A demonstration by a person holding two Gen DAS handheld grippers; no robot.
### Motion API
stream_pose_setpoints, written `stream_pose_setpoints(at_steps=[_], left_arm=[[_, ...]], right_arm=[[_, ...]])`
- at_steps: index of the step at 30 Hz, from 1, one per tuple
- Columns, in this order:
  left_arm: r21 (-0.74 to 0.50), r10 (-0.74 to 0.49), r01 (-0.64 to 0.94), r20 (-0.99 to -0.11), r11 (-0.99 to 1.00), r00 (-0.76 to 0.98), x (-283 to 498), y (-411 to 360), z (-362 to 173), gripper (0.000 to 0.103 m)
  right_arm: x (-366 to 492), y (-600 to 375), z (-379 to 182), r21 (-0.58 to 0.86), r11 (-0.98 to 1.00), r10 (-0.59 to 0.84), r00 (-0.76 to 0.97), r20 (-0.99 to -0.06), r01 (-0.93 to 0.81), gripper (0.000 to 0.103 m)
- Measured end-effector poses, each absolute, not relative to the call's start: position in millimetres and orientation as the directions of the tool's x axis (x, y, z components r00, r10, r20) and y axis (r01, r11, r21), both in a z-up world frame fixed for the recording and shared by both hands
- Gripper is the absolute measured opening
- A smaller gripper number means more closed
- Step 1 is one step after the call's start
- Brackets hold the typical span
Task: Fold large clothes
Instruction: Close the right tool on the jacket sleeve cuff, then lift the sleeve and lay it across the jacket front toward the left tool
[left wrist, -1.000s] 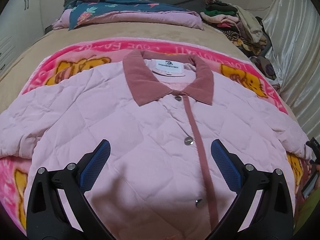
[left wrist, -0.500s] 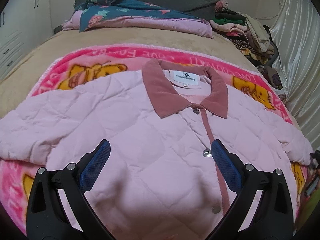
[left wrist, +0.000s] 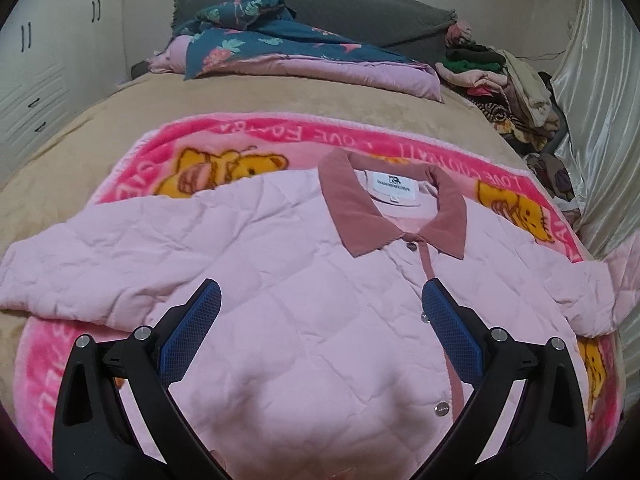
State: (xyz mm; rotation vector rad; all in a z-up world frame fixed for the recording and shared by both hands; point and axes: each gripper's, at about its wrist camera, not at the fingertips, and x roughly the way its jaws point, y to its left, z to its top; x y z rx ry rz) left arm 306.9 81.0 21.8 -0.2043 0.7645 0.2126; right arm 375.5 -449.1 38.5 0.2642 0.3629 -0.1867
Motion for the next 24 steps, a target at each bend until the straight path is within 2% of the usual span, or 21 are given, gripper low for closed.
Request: stream_pose_setpoints(at_steps=[9, 24], left_arm=[[-0.153, 0.092, -0.276, -0.701, 0.949, 0.707, 294.7, 107.9, 27.9, 0.094], [-0.248, 0.048, -0.296, -0.688, 0.922, 0.724, 287.7, 156.9, 16.5, 0.094]], right_arm=[[374.7, -376.6, 75.8, 0.171, 0.983, -0.014, 0.947, -0.32, 0.072, 0.014], [362.1, -273.9, 92.5, 0.09, 0.993, 0.096, 0.956, -0.277, -0.073, 0.013]])
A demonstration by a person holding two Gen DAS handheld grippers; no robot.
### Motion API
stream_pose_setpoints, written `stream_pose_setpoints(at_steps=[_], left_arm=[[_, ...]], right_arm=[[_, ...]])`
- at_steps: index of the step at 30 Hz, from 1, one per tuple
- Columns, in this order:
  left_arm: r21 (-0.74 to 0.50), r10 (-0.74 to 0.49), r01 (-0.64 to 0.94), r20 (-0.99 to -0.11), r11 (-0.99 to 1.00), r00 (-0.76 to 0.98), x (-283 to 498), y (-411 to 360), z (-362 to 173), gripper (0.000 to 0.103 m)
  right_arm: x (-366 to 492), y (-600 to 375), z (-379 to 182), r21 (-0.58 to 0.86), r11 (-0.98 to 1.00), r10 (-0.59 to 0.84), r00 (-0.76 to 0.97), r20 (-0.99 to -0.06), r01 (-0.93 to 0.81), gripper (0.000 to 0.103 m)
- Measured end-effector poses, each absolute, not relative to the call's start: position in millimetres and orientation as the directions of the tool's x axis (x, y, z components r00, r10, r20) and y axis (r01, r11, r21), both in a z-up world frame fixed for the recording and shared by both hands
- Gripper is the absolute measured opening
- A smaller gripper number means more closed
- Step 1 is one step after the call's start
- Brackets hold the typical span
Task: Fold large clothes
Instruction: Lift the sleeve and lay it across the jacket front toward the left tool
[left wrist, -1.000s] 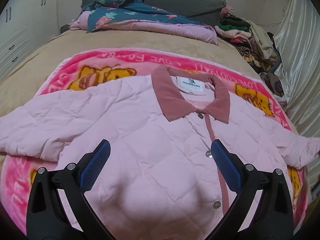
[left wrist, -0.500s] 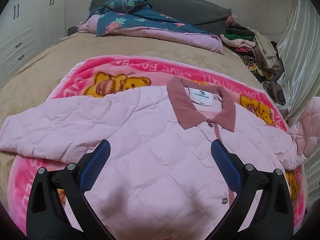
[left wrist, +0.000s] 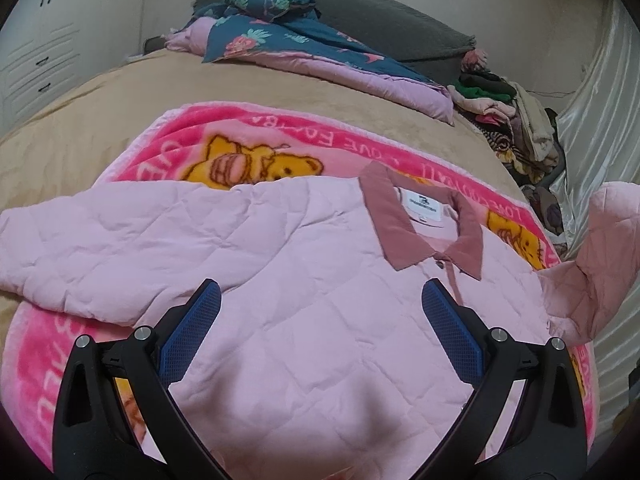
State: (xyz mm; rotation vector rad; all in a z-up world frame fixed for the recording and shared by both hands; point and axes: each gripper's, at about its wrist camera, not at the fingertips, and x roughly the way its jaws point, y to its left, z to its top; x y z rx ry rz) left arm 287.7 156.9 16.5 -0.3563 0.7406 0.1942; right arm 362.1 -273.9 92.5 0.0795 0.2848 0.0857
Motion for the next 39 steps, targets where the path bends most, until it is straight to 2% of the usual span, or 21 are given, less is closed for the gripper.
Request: stream_pose_setpoints(at_steps=[13, 21, 22, 23, 27, 30, 33, 35, 36, 39], left_arm=[[-0.31, -0.027, -0.267, -0.697, 0.912, 0.717, 291.4, 167.4, 13.8, 0.094], [-0.381, -0.069, -0.279, -0.689, 0.882, 0.722, 290.8, 186.4, 11.0, 0.094], [-0.387, -0.074, -0.28, -0.69, 0.878, 0.72, 291.2, 187.8, 9.7, 0.094], [-0.393, -0.079, -0.281, -0.69, 0.876, 0.719, 291.4, 188.9, 8.5, 0.094], [-0.444, -0.136, -0.266, -0.689, 0.856, 0.712, 293.1, 192.0, 1.6, 0.094], [-0.476, -0.169, -0.258, -0.684, 0.841, 0.71, 293.1, 193.8, -2.2, 0.094], [-0.528, -0.223, -0.24, -0.667, 0.815, 0.711, 293.2, 195.5, -5.1, 0.094], [-0.569, -0.265, -0.224, -0.65, 0.791, 0.712, 293.0, 195.9, -7.9, 0.094], [-0.584, -0.281, -0.216, -0.641, 0.782, 0.714, 293.1, 195.2, -8.8, 0.094], [-0.631, -0.335, -0.19, -0.614, 0.752, 0.714, 293.9, 191.9, -11.1, 0.094]], right_arm=[[359.0, -188.1, 76.4, 0.013, 0.982, 0.186, 0.94, -0.284, -0.19, 0.013], [355.7, -126.6, 38.8, -0.083, 0.96, 0.228, 0.916, -0.33, -0.268, 0.013], [353.1, -114.5, 33.0, -0.103, 0.953, 0.239, 0.914, -0.327, -0.286, 0.006], [351.2, -108.0, 29.8, -0.118, 0.947, 0.247, 0.912, -0.327, -0.299, 0.004], [337.7, -78.6, 13.9, -0.178, 0.902, 0.315, 0.881, -0.354, -0.394, 0.004], [330.4, -74.8, 6.8, -0.162, 0.889, 0.343, 0.858, -0.382, -0.428, 0.004], [329.9, -88.6, 4.7, -0.099, 0.903, 0.346, 0.844, -0.409, -0.418, 0.011], [330.2, -101.8, 0.9, -0.062, 0.912, 0.344, 0.836, -0.427, -0.407, 0.029], [330.5, -107.6, -1.2, -0.054, 0.913, 0.341, 0.831, -0.44, -0.404, 0.032], [331.6, -123.7, -10.0, -0.048, 0.923, 0.315, 0.823, -0.473, -0.381, 0.034]])
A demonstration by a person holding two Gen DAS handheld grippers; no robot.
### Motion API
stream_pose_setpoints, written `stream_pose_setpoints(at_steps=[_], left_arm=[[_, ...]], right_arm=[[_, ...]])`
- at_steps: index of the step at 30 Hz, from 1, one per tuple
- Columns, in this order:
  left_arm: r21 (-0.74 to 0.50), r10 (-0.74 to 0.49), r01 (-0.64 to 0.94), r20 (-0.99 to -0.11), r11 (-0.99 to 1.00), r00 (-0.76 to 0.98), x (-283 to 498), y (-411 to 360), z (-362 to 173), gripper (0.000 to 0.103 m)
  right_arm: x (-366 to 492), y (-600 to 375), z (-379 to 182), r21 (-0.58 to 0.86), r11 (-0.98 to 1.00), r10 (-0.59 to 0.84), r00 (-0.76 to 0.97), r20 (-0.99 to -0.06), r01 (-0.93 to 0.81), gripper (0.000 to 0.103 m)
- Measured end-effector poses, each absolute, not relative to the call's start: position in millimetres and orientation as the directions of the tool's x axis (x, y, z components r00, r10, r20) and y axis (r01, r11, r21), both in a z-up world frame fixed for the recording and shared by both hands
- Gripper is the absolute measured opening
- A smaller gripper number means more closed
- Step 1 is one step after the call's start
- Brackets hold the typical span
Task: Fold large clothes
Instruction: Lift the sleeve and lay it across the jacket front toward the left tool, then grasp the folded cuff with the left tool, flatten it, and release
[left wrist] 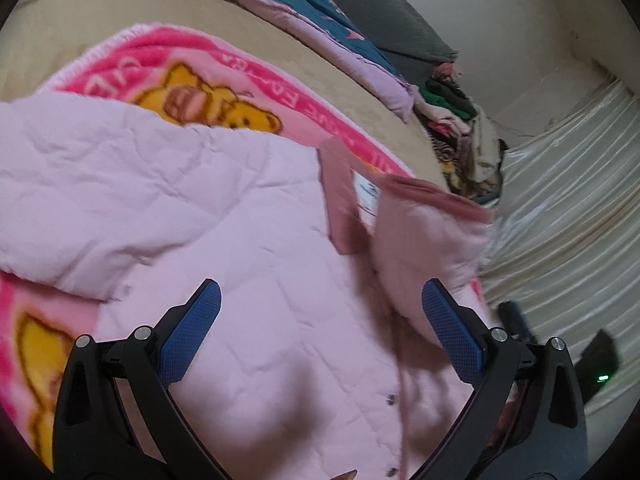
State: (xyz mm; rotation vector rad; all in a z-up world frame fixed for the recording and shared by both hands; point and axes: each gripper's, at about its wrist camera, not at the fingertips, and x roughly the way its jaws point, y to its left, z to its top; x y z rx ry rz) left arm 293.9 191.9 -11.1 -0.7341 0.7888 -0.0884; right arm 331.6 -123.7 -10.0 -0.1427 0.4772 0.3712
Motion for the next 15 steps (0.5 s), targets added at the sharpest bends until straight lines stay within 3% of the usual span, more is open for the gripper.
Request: stream_pose_setpoints(at_steps=[2, 8, 12, 15], left_arm=[[-0.676, -0.395, -0.158, -0.586, 0.72, 0.707, 295.6, 185.8, -15.2, 0.094], [-0.728, -0.505, -0.119, -0.574, 0.675, 0.645, 307.0, 158.6, -39.4, 0.094], [-0.627, -0.403, -0.204, -0.681, 0.752, 0.611, 312.9, 142.7, -63.5, 0.094], [-0.6, -0.383, -0.208, -0.701, 0.772, 0.602, 318.4, 135.8, -72.7, 0.093]], right_arm=[[333.7, -134.9, -16.5, -0.028, 0.931, 0.301, 0.809, -0.505, -0.364, 0.04], [332.5, -167.2, -36.0, -0.023, 0.954, 0.238, 0.799, -0.552, -0.3, 0.047], [332.8, -187.9, -40.9, -0.034, 0.966, 0.196, 0.81, -0.553, -0.258, 0.051], [337.1, -207.2, -43.9, -0.032, 0.978, 0.153, 0.816, -0.557, -0.206, 0.052]])
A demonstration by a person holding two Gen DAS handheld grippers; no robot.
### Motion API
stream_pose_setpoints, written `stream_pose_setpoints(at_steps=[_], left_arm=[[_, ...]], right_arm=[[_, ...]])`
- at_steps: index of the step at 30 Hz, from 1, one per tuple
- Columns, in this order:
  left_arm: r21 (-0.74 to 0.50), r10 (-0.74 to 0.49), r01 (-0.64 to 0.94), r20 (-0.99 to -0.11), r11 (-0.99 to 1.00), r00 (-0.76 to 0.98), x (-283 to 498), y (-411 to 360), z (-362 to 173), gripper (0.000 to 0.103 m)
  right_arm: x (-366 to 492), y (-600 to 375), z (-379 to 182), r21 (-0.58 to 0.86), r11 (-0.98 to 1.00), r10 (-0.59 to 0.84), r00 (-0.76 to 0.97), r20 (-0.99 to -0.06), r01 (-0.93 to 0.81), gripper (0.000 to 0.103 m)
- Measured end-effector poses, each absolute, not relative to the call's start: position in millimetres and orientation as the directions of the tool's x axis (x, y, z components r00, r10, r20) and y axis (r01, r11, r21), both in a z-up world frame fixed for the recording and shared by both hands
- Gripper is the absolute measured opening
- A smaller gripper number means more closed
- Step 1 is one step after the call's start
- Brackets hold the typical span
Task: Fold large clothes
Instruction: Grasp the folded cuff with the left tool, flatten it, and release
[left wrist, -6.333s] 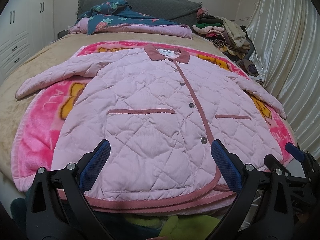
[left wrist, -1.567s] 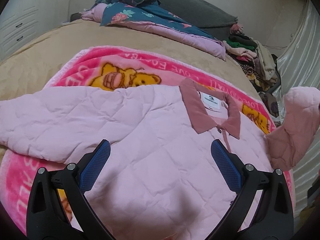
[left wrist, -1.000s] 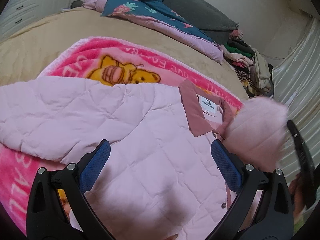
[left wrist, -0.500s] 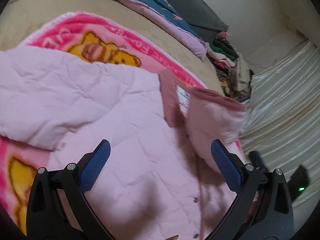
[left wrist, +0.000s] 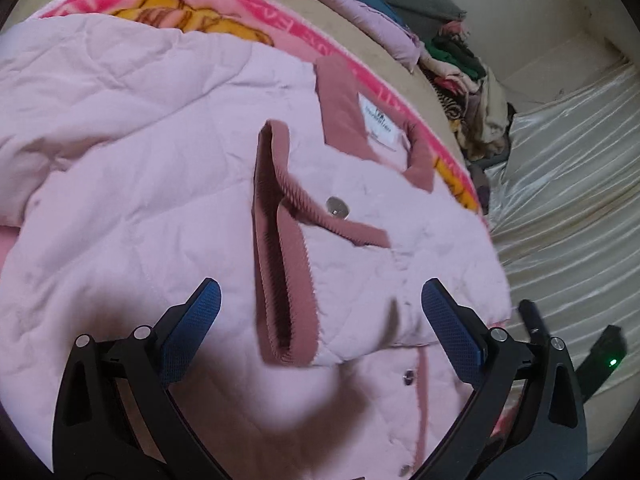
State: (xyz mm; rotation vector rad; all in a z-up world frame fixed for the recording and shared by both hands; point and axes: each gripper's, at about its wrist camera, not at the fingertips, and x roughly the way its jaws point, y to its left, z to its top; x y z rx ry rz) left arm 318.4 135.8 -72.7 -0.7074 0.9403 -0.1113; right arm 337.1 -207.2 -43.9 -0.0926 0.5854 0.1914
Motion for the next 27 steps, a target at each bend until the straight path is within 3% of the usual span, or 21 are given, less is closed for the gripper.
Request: stream_pose_setpoints(at_steps=[1, 2, 3, 8, 11, 15, 19, 24, 27], left_arm=[[-0.586, -0.37, -0.197, -0.701, 0.786, 0.609, 319.8, 131.9, -72.8, 0.092], [-0.57, -0.358, -0.189, -0.706, 0.8, 0.612, 321.5, 130.1, -73.3, 0.081], [-0.551, -0.343, -0.188, -0.715, 0.813, 0.609, 322.2, 129.5, -73.2, 0.064], [-0.465, -0.282, -0.151, -0.731, 0.873, 0.622, 322.2, 115.8, -71.5, 0.026], [-0.435, -0.256, -0.11, -0.695, 0.894, 0.672, 315.2, 108.0, -51.8, 0.008], [-0.457, -0.301, 0.01, -0.57, 0.889, 0.764, 301.5, 97.5, -0.9, 0.007], [-0.408, -0.236, 0.018, -0.492, 0.913, 0.838, 294.3, 109.8, 34.4, 0.007], [-0.409, -0.167, -0.065, -0.506, 0.91, 0.846, 301.0, 151.9, 29.2, 0.007], [-0.36, -0.113, -0.126, -0.572, 0.924, 0.812, 308.3, 165.4, 11.9, 0.007]], right_arm=[[338.2, -212.7, -44.6, -0.028, 0.981, 0.144, 0.818, -0.556, -0.191, 0.053], [339.5, -219.9, -45.6, -0.023, 0.985, 0.131, 0.82, -0.557, -0.172, 0.054], [340.4, -224.7, -46.9, -0.022, 0.987, 0.12, 0.821, -0.558, -0.159, 0.054], [344.3, -246.3, -53.4, -0.013, 0.995, 0.077, 0.815, -0.574, -0.103, 0.054], [343.4, -253.8, -55.6, -0.009, 0.996, 0.069, 0.817, -0.573, -0.09, 0.054], [343.6, -263.0, -53.2, 0.001, 0.997, 0.067, 0.821, -0.567, -0.08, 0.054], [342.6, -267.6, -47.3, -0.006, 0.996, 0.067, 0.826, -0.56, -0.084, 0.054], [347.4, -267.3, -41.5, -0.013, 0.995, 0.071, 0.828, -0.557, -0.094, 0.054], [358.0, -257.2, -44.1, -0.031, 0.991, 0.088, 0.798, -0.596, -0.132, 0.056]])
